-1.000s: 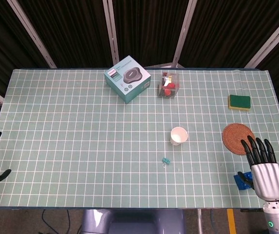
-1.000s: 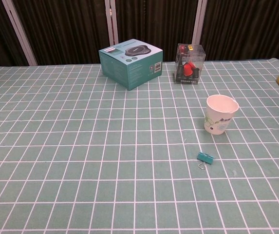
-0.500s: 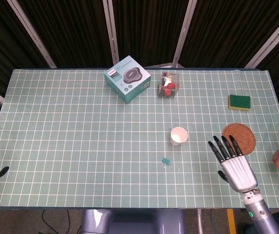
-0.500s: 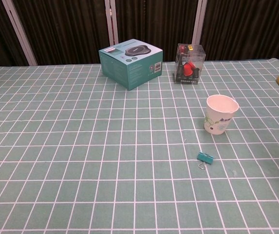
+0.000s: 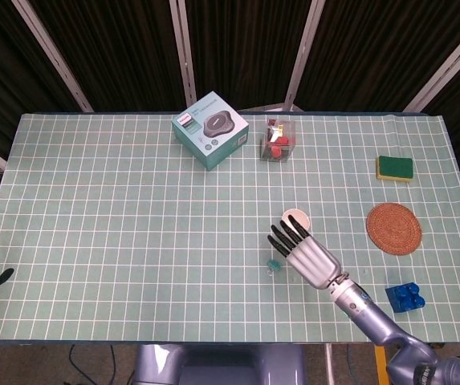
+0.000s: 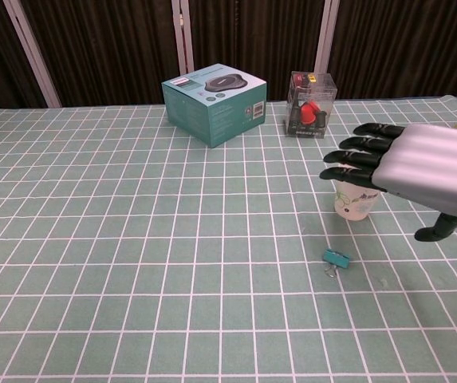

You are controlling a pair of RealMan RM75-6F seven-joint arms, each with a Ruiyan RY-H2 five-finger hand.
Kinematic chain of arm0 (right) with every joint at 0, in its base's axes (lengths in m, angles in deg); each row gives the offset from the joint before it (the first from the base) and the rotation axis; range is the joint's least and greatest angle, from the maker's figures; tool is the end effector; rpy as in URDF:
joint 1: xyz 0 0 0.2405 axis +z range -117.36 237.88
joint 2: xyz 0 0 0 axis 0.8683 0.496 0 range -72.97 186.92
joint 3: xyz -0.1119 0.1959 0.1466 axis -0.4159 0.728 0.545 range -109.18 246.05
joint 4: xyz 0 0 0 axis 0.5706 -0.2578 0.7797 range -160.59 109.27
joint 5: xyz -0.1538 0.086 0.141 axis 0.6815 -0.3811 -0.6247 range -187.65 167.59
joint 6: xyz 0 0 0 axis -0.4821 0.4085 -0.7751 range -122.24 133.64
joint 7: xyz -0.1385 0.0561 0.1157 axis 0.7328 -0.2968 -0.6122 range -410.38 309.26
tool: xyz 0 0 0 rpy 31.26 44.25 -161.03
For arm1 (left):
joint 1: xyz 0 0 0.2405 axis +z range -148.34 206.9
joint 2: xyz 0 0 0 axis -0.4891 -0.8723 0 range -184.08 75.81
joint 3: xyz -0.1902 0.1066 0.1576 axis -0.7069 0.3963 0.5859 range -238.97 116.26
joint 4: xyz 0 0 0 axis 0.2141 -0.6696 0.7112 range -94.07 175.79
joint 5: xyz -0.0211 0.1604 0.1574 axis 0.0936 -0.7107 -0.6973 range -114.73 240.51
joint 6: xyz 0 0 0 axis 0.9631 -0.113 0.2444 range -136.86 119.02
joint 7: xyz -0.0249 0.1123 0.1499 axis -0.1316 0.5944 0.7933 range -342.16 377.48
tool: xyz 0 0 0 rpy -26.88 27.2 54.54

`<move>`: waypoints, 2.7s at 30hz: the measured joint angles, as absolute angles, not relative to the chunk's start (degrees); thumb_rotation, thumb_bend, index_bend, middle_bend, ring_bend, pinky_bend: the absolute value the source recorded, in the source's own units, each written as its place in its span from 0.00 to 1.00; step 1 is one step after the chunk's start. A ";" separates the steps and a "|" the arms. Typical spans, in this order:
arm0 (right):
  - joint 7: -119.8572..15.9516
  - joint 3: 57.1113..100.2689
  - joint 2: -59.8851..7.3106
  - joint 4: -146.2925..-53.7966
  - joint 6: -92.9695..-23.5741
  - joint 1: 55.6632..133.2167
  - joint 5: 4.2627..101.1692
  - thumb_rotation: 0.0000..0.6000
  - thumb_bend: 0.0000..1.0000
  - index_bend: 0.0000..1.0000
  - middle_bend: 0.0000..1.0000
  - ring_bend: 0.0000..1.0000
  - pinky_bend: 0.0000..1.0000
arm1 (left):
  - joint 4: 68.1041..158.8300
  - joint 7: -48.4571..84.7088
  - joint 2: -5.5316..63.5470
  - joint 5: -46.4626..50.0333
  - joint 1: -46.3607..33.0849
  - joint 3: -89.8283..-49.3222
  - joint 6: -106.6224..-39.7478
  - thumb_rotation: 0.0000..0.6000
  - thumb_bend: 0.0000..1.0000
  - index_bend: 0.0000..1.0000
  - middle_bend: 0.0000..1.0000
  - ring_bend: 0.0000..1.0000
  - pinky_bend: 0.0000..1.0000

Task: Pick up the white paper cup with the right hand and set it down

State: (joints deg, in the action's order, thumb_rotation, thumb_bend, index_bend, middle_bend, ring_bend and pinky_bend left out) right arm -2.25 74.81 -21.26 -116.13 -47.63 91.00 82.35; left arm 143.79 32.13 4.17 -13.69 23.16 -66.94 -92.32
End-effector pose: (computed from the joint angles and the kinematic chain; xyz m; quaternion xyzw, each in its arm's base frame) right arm -0.1786 -0.3251 -0.0194 0.8663 -0.0144 0.2294 0.4435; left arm -0.3159 0.2411 0.1777 -0.5853 -0.3667 -0.3206 0.6482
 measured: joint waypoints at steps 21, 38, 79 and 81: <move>22.96 75.23 -29.17 -104.89 -42.10 97.71 74.53 1.00 0.00 0.00 0.00 0.00 0.00 | 143.15 32.54 4.73 -12.07 22.45 -67.14 -91.31 1.00 0.00 0.00 0.00 0.00 0.00; 24.98 71.23 -32.70 -95.18 -44.29 99.27 75.92 1.00 0.16 0.02 0.18 0.01 0.26 | 143.03 32.06 4.76 -12.32 22.25 -66.96 -91.25 1.00 0.00 0.00 0.00 0.00 0.00; -28.73 76.78 -31.51 -102.50 -45.08 98.53 63.35 1.00 0.24 0.18 0.34 0.12 0.38 | 143.79 31.50 4.38 -13.20 22.34 -66.17 -91.29 1.00 0.00 0.00 0.00 0.00 0.00; -29.07 76.60 -31.82 -101.94 -44.89 98.75 63.27 1.00 0.24 0.18 0.33 0.11 0.36 | 143.80 31.52 4.39 -13.16 22.35 -66.18 -91.31 1.00 0.00 0.00 0.00 0.00 0.00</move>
State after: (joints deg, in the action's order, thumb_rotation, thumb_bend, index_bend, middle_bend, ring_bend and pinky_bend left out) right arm -29.07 76.60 -31.82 -101.94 -44.89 98.75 63.27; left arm 143.80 31.52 4.39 -13.16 22.35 -66.18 -91.31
